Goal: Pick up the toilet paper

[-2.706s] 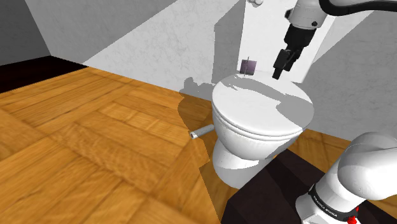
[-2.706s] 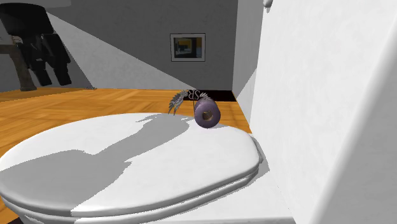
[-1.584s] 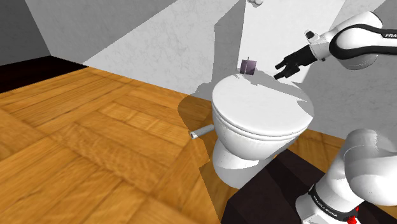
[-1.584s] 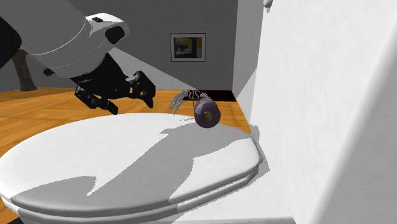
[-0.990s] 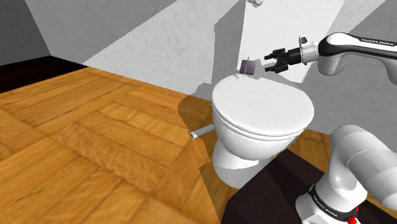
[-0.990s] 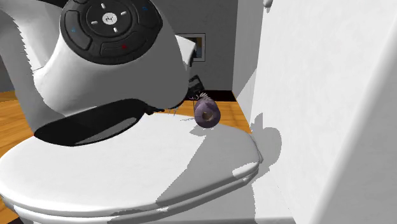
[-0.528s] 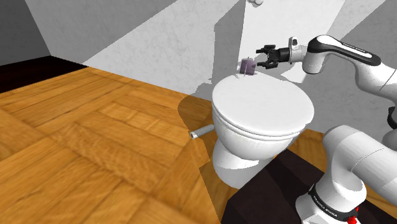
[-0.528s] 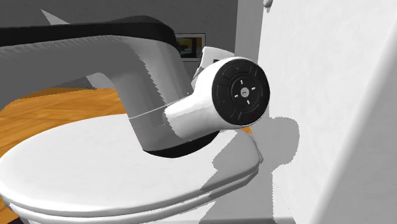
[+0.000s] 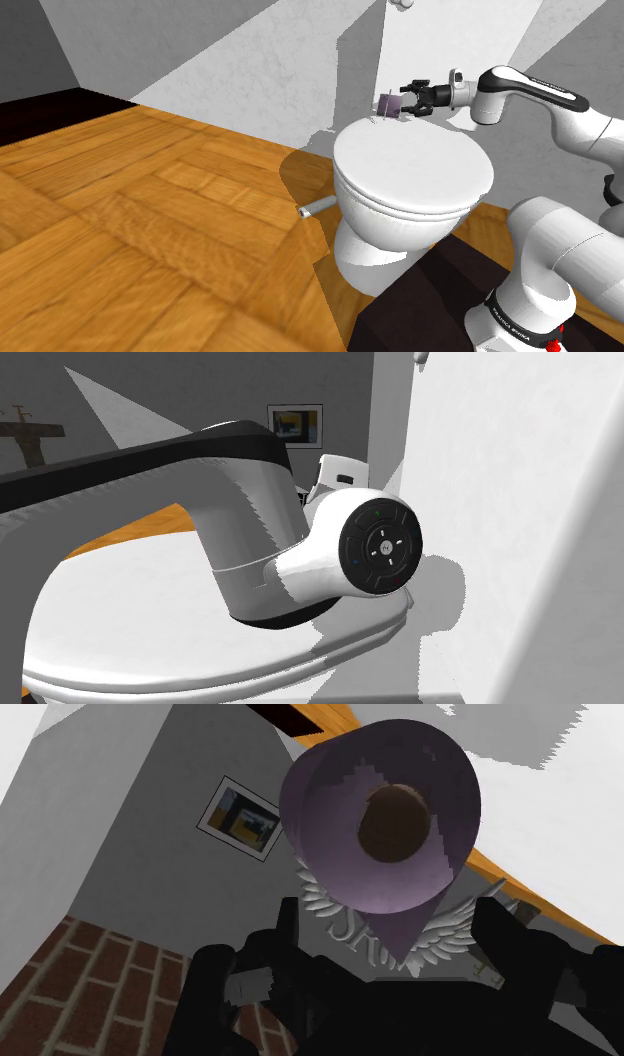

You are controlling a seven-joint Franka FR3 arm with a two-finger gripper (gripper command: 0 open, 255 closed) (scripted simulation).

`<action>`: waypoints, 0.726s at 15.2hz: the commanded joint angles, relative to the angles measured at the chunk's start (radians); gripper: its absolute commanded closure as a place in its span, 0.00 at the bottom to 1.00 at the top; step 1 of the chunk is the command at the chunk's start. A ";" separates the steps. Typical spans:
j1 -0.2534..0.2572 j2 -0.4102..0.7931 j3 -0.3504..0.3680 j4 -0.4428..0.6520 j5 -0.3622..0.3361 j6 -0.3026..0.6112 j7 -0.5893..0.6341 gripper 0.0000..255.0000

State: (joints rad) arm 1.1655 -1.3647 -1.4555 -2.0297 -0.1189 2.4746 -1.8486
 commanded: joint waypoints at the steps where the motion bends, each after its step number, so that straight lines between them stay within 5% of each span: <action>1: 0.000 -0.001 -0.001 -0.002 -0.001 0.002 -0.001 1.00; 11: 0.000 0.004 0.006 0.003 0.002 -0.002 0.005 1.00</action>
State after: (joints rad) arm 1.1645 -1.3632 -1.4523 -2.0307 -0.1179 2.4752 -1.8467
